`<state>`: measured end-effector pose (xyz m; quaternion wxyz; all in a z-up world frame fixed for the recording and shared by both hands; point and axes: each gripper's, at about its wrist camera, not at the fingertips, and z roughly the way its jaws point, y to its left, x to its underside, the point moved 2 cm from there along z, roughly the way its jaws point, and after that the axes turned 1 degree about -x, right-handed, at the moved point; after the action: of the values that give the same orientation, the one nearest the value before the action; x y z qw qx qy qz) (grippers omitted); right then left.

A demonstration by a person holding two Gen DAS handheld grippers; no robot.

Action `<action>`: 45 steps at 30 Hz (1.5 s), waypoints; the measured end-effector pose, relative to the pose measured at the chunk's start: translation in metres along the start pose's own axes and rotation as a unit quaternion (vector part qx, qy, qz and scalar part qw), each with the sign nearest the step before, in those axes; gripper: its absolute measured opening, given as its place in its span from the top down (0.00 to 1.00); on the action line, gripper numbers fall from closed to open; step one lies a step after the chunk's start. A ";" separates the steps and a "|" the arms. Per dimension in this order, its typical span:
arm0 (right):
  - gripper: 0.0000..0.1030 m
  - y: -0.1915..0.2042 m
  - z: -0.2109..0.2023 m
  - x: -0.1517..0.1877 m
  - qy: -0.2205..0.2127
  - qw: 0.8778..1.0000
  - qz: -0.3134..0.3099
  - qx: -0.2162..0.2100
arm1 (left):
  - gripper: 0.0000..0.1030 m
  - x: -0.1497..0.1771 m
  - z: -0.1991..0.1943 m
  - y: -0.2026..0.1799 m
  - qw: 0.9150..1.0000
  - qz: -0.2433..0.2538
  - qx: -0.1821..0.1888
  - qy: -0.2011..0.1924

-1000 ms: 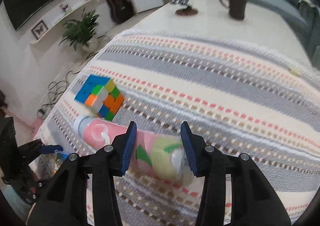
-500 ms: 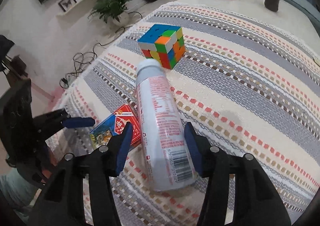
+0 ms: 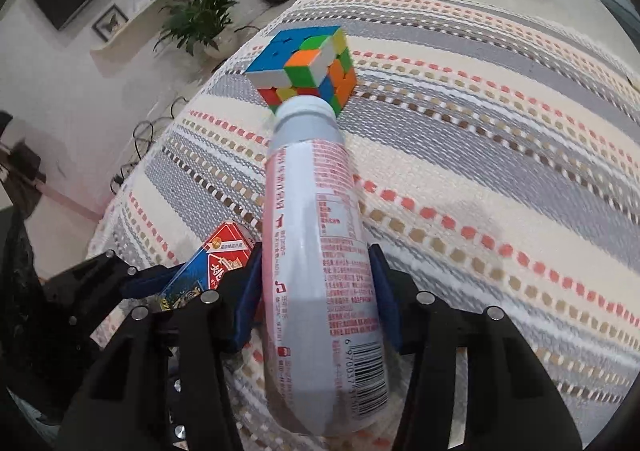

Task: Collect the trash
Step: 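Grasp the pink bottle with the right tool while the left tool grasps the tiger card box, then carry the bottle and card box to the wastebasket and open both tools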

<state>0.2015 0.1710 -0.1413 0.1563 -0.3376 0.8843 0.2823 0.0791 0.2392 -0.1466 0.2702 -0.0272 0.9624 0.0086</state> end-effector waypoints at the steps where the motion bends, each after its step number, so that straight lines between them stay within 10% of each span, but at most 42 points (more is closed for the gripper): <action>1: 0.55 -0.003 -0.006 0.002 -0.008 1.000 0.011 -0.011 | 0.44 0.001 0.000 0.004 1.000 -0.005 0.006 -0.001; 16: 0.55 -0.066 -0.202 0.094 -0.190 0.973 0.130 -0.025 | 0.44 -0.034 -0.080 -0.089 0.985 0.028 0.153 -0.079; 30: 0.55 -0.186 -0.370 0.285 -0.302 0.896 0.294 0.138 | 0.44 -0.074 -0.100 -0.316 0.942 0.175 0.273 -0.084; 45: 0.55 -0.298 -0.336 0.422 -0.242 0.822 0.480 0.187 | 0.43 -0.050 -0.005 -0.470 0.909 0.245 0.333 0.056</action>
<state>0.0717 -0.4294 -0.1891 0.2700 0.2441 0.9043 0.2231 0.1453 -0.2274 -0.1171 0.1986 0.3004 0.8993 -0.2484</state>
